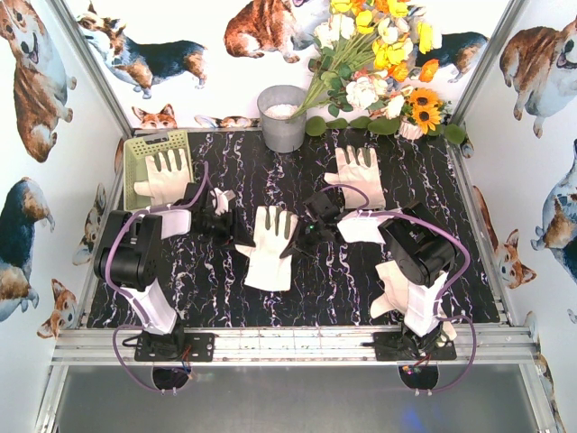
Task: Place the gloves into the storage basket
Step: Pick up the glove from the center of the board.
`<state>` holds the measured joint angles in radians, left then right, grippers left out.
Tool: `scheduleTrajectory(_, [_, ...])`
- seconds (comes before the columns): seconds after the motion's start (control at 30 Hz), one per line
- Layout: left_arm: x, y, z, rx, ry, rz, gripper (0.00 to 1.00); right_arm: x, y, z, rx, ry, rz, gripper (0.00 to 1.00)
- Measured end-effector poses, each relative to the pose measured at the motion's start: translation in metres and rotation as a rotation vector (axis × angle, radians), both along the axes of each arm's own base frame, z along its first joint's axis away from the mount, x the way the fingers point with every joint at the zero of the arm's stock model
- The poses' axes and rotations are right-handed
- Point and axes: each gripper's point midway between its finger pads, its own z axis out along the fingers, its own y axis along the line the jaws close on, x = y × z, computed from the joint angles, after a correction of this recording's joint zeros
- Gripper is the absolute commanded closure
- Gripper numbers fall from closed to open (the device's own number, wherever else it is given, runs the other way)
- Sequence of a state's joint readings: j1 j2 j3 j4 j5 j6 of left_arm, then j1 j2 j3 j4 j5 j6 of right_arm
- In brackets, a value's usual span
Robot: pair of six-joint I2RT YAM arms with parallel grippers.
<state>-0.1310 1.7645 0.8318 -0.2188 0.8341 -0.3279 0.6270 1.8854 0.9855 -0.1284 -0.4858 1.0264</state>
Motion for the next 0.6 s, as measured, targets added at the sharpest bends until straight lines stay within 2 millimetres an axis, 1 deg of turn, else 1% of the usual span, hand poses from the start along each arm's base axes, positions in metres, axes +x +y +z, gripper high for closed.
scheduleTrajectory(0.23, [0.000,-0.006,0.000,-0.001,-0.006,-0.012,0.59,0.001,-0.002,0.000,0.000,0.003,-0.001,1.00])
scheduleTrajectory(0.43, [0.000,-0.016,-0.002,0.012,-0.009,-0.034,0.73,0.001,-0.004,0.000,-0.001,0.010,-0.002,1.00])
scheduleTrajectory(0.6, [0.001,-0.020,-0.003,0.021,-0.002,-0.025,0.90,0.000,-0.006,0.000,-0.006,0.014,-0.001,1.00])
